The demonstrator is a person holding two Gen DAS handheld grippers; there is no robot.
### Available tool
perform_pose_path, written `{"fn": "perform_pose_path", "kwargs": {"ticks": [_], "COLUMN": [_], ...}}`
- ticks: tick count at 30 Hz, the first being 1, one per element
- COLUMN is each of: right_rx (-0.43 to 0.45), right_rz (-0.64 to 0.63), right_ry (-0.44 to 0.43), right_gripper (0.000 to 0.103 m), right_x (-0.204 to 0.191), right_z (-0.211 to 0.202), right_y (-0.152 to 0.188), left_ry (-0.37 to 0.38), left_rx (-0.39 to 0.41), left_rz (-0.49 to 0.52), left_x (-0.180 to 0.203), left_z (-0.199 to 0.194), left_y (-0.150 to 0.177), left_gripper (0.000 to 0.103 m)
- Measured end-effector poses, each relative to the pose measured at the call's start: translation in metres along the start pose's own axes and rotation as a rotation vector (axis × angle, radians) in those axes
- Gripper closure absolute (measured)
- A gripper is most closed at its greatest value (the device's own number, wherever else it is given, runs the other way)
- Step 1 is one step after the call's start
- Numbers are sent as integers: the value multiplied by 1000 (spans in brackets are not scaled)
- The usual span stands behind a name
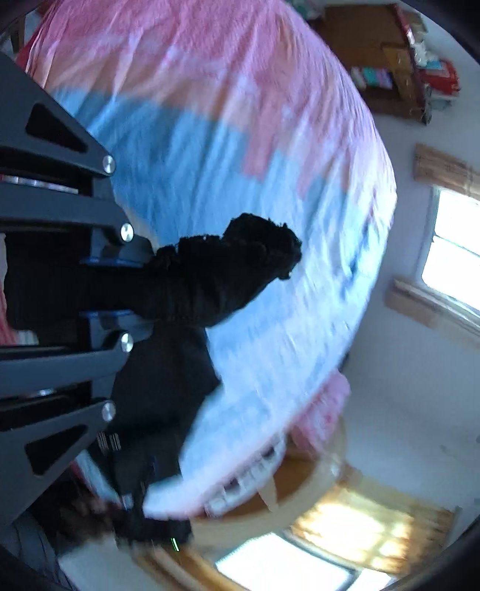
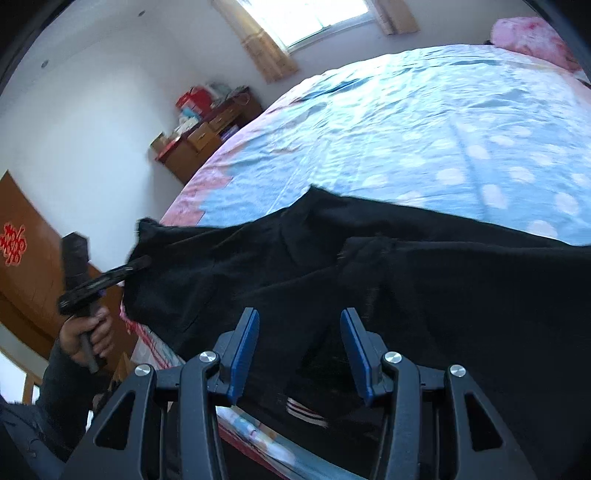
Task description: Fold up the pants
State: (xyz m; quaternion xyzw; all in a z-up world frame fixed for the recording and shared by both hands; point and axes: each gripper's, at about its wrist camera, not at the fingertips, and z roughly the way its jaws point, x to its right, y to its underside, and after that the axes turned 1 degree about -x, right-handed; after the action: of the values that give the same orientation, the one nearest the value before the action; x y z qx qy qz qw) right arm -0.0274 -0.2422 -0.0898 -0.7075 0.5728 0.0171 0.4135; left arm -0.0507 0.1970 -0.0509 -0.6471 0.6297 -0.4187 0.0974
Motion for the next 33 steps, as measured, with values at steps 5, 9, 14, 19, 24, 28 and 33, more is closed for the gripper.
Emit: {"fn": "perform_pose_path", "kwargs": {"ticks": [5, 9, 14, 19, 24, 28, 33], "right_rx": [96, 164, 192, 248, 319, 354, 378], "right_rz": [89, 149, 228, 328, 399, 427, 476], "right_ry": [24, 62, 111, 150, 189, 202, 214], "right_gripper": [55, 55, 55, 55, 55, 55, 55], "right_x": [26, 46, 73, 106, 130, 141, 155], "right_z": [-35, -65, -92, -120, -150, -161, -166], "right_y": [1, 4, 13, 30, 45, 50, 54], "left_ry": [141, 244, 329, 391, 395, 362, 318], "left_rx": [34, 30, -21, -116, -195, -256, -314], "left_rz": [64, 162, 260, 330, 396, 444, 485], "left_x": [67, 133, 203, 264, 307, 336, 362], "left_z": [-7, 5, 43, 87, 128, 160, 205], "left_y": [-20, -38, -48, -49, -36, -13, 18], "left_gripper": [87, 87, 87, 87, 87, 87, 85]}}
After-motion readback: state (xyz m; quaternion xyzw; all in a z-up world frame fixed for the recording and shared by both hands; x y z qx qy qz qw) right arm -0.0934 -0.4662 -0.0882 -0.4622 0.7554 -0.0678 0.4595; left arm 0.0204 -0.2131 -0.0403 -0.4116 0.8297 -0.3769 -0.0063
